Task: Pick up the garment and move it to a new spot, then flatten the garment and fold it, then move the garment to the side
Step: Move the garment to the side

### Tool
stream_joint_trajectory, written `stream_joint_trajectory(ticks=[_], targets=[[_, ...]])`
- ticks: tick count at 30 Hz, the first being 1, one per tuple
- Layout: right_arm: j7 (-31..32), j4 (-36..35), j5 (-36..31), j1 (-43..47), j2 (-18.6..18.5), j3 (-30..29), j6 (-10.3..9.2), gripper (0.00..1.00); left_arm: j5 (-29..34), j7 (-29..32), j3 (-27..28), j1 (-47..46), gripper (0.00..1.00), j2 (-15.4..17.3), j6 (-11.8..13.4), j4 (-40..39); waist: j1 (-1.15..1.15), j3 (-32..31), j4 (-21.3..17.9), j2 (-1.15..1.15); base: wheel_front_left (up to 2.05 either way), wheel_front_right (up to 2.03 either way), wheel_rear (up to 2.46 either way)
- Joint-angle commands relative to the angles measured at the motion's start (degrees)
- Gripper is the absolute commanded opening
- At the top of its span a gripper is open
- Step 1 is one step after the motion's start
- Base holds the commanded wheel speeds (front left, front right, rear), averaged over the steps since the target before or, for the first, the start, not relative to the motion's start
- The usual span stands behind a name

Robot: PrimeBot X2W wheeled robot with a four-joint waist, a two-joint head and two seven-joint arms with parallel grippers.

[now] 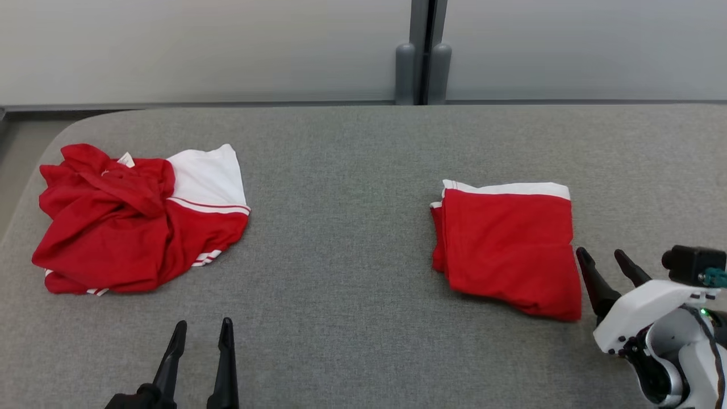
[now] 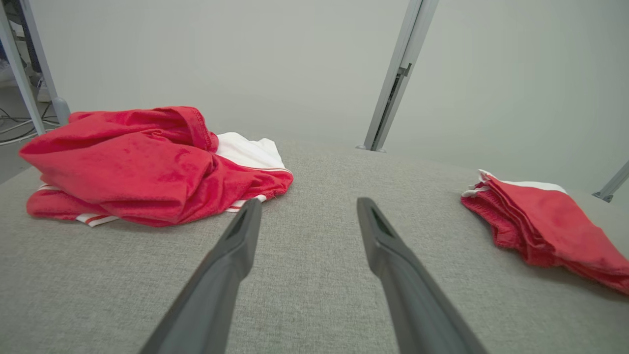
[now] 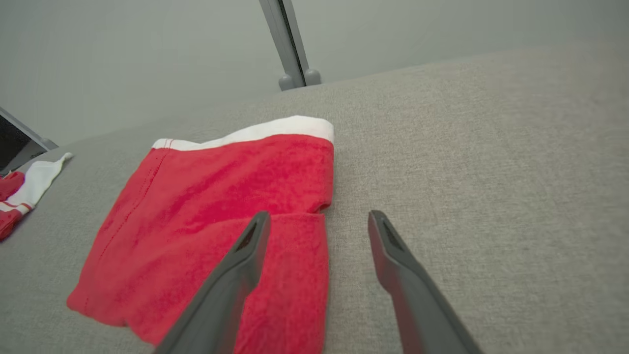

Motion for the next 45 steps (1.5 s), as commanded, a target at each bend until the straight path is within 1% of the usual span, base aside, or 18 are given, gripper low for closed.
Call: stream_joint_trajectory(ticks=[1, 6, 8, 10, 11, 12, 15, 17, 20, 21, 25, 31, 37, 40, 41, 42, 45], targets=[[0.94, 1.18, 1.02, -1.51, -0.34, -0.41, 0.01, 1.00, -0.27, -0.09, -0.27, -1.37, 1.00, 0.19, 0.09, 0.10, 0.00, 2.37, 2.13, 0.00, 0.00, 0.00, 0.00], [4.54, 6.23, 3.58, -5.68, -0.41, 0.29, 0.01, 1.00, -0.95, -0.08, -1.09, -3.49, 1.00, 0.18, 0.55, 0.35, 0.00, 4.97, 4.38, 0.00, 0.00, 0.00, 0.00], [5.39, 6.91, 4.90, -6.27, 0.05, 0.84, 0.01, 1.00, -1.01, -0.09, -1.19, -3.76, 1.00, 0.17, 0.58, 0.30, 0.00, 5.32, 4.58, 0.00, 0.00, 0.00, 0.00], [7.31, 9.17, 6.63, -7.79, -0.50, 1.46, 0.01, 1.00, -0.94, -0.09, -1.13, -4.24, 1.00, 0.17, 0.87, -0.09, 0.00, 6.39, 4.61, 0.00, 0.00, 0.00, 0.00], [7.38, 9.31, 7.26, -8.26, -0.25, 1.93, 0.01, 0.82, -1.01, -0.09, -0.91, -4.44, 1.00, 0.17, 1.03, -0.33, 0.00, 6.85, 4.34, 0.00, 0.00, 0.00, 0.00], [7.30, 9.53, 8.26, -8.66, 0.04, 1.66, 0.01, 0.00, -1.01, -0.08, -0.76, -4.62, 1.00, 0.19, 1.14, -0.54, 0.00, 7.33, 3.90, 0.00, 0.00, 0.00, 0.00], [7.95, 8.36, 10.90, -10.83, -0.35, 1.70, 0.01, 0.00, -0.94, -0.08, -0.21, -5.55, 1.00, 0.17, 1.03, -1.56, 0.00, 9.80, 1.38, 0.00, 0.00, 0.00, 0.00], [8.54, 7.59, 11.89, -12.26, -1.91, 1.51, 0.01, 0.00, -0.57, -0.05, -0.15, -6.30, 1.00, 0.17, 0.66, -2.21, 0.00, 11.87, -0.67, 0.00, 0.00, 0.00, 0.00], [10.00, 7.07, 11.41, -14.02, -5.89, 1.03, -0.01, 0.00, 0.32, -0.05, -0.13, -8.36, 1.00, 0.19, -0.17, -3.06, 0.00, 15.43, -3.54, 0.00, 0.00, 0.00, 0.00], [10.00, 7.07, 11.41, -14.02, -5.89, 1.03, -0.01, 0.00, 0.32, -0.05, -0.13, -8.36, 1.00, 0.19, -0.17, -3.06, 0.00, 15.43, -3.54, 0.00, 0.00, 0.00, 0.00], [11.16, 7.37, 5.79, -16.54, -14.47, -0.24, -0.01, 0.00, 1.08, -0.05, -0.44, -12.13, 1.00, 0.19, -1.06, -3.47, 0.00, 20.17, -5.49, 0.00, 0.00, 0.00, 0.00], [14.45, 10.49, -2.95, -22.20, -24.45, -3.89, -0.01, 0.00, 2.50, -0.05, -2.05, -15.42, 1.00, 0.22, -2.01, -2.92, 0.00, 24.83, -5.94, 0.00, 0.00, 0.00, 0.00], [17.17, 14.90, -11.34, -27.78, -29.88, -5.46, -0.01, 0.00, 3.46, 0.04, -1.85, -14.43, 1.00, 0.19, -2.23, -1.69, 0.00, 26.22, -4.82, 0.00, 0.00, 0.00, 0.00], [16.61, 16.90, -15.67, -30.06, -31.31, -6.13, -0.01, 0.00, 3.65, 0.10, -1.17, -13.65, 1.00, 0.36, -2.22, -1.80, 0.00, 26.32, -4.37, 0.00, 0.00, 0.00, 0.00], [16.00, 17.54, -16.93, -30.57, -31.45, -6.50, -0.01, 0.13, 3.63, 0.10, -1.04, -13.62, 1.00, 0.36, -2.19, -1.86, 0.00, 26.34, -4.22, 0.00, 0.00, 0.00, 0.00], [15.45, 18.31, -18.42, -30.98, -31.41, -6.94, -0.01, 1.00, 3.53, 0.10, -0.95, -13.70, 1.00, 0.37, -2.14, -1.86, 0.00, 26.31, -4.10, 0.00, 0.00, 0.00, 0.00], [12.90, 19.89, -21.83, -32.25, -30.97, -8.08, -0.01, 1.00, 2.87, 0.10, -0.95, -14.07, 1.00, 0.34, -1.70, -1.92, 0.00, 25.59, -3.98, 0.00, 0.00, 0.00, 0.00]])
